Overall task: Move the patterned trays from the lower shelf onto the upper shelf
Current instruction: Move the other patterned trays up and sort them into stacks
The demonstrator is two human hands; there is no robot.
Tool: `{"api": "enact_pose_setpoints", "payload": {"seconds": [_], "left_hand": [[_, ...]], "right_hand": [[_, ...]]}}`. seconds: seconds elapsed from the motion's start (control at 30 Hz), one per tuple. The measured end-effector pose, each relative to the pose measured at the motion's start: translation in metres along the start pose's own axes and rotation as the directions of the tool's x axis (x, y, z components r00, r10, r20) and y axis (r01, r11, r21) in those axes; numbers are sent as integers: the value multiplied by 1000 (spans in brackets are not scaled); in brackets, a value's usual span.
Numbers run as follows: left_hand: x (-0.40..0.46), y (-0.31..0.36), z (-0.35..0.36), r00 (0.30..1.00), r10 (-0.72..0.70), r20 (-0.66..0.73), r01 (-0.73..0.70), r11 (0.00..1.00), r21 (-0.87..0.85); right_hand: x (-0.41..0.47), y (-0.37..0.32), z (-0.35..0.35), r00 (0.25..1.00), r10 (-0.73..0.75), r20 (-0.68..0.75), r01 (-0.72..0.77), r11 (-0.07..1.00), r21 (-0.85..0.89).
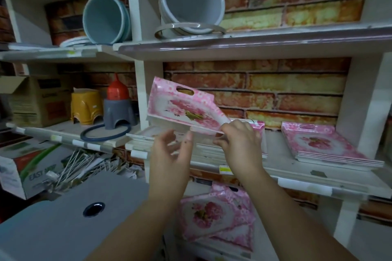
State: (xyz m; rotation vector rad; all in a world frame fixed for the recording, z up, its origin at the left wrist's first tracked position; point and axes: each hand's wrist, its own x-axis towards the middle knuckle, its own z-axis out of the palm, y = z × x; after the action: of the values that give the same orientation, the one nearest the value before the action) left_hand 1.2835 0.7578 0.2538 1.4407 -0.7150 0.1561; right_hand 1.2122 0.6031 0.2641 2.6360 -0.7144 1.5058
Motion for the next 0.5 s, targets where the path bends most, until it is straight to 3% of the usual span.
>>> {"api": "enact_pose_setpoints", "payload": {"seconds": [0.07, 0.13, 0.23, 0.33, 0.5], "left_hand": [[13, -2, 17, 949, -298, 107, 315, 923, -222], [25, -9, 31, 877, -409, 251, 473, 824, -312], [39, -24, 59, 808, -432, 402, 585, 675, -450], [53, -41, 90, 769, -474, 428, 639, 577, -510], [72, -70, 124, 727, -527, 439, 684, 511, -521]], "right_hand": [[-2, 12, 3, 1000, 10, 0, -10, 999, -46], [-4, 24, 7, 1000, -13, -6, 12, 993, -115], [-5, 46, 13, 999, -32, 21, 35, 984, -176], [-2, 71, 21, 994, -35, 105, 56, 976, -209], [3, 108, 30, 968, -105, 226, 136, 983, -126]]}}
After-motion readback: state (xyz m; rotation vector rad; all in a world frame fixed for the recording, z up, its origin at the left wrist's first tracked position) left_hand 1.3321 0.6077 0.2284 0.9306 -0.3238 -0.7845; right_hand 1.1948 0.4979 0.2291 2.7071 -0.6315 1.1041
